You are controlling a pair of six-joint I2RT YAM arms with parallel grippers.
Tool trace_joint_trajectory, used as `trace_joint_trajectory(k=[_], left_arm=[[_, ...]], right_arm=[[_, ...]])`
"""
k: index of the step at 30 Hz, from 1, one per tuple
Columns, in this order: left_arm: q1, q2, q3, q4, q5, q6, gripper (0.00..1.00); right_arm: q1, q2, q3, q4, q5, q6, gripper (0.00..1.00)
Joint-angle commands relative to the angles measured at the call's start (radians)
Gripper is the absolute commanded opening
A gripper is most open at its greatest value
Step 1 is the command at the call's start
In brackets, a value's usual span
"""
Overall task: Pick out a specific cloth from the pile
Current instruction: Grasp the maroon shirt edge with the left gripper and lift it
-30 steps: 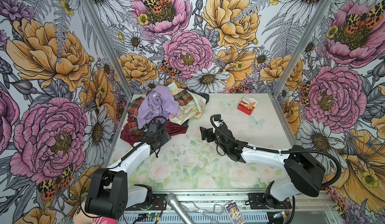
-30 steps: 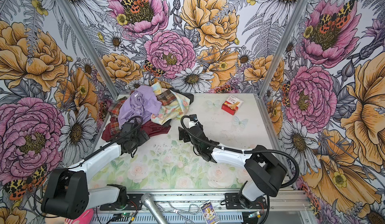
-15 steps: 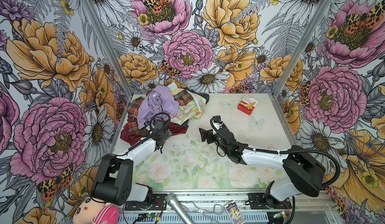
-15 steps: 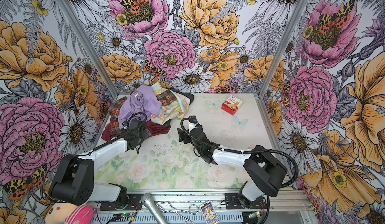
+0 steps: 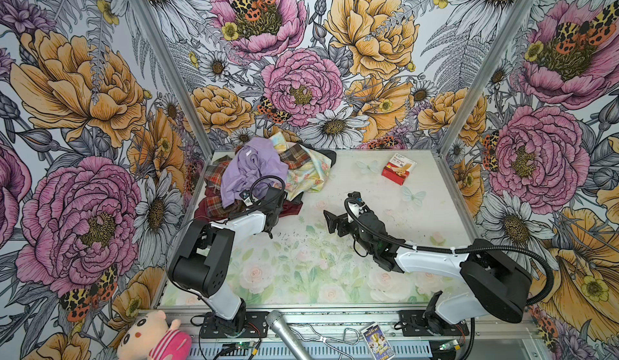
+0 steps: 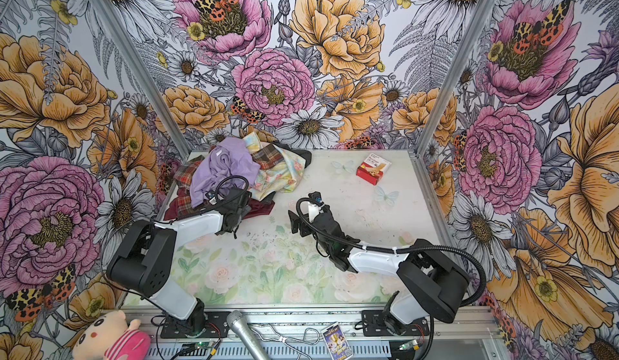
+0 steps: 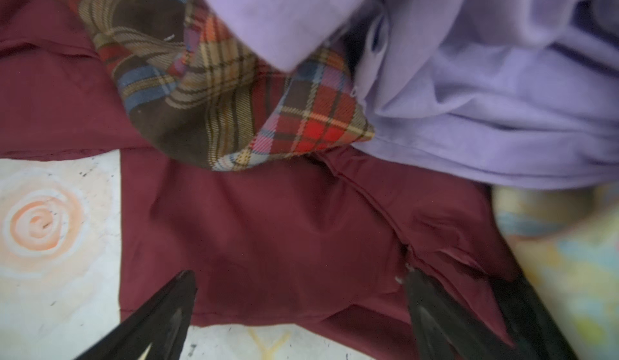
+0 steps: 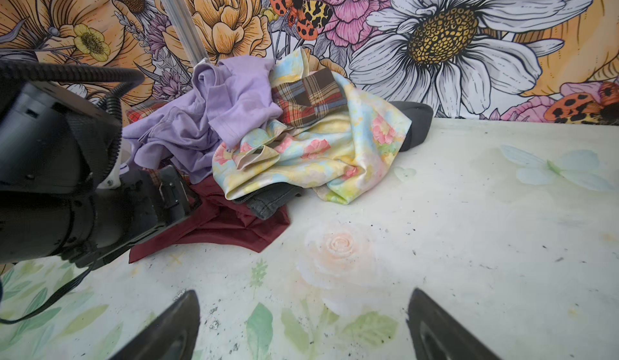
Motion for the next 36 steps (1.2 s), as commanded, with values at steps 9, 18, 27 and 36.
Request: trace_joint_trajectory(k=[9,18,27,36], left_arm=[[-0.002,0.124,0.058,0.021,0.012,-0.02,0.84],[0.007,0.127,0.029,0.037,0.09,0.026,0.16],[0.031,-0.005,0.076,-0.005,0.098,0.126,0.0],[0.063,-0.184,0.235,-0.115,0.156,0.247,0.0]], right_arm=[[-0.032,-0.034,-0.037,0.065,-0.011,-0.003,0.97],[-0.061,-0.017,-0.037,0.102,-0.017,0.009,0.96],[-0.068,-0.053,-0.053,0.09,-0.01,0.013,0.95],[-0.067,-0.049,-0.021,0.05,0.008,0.024,0.94]])
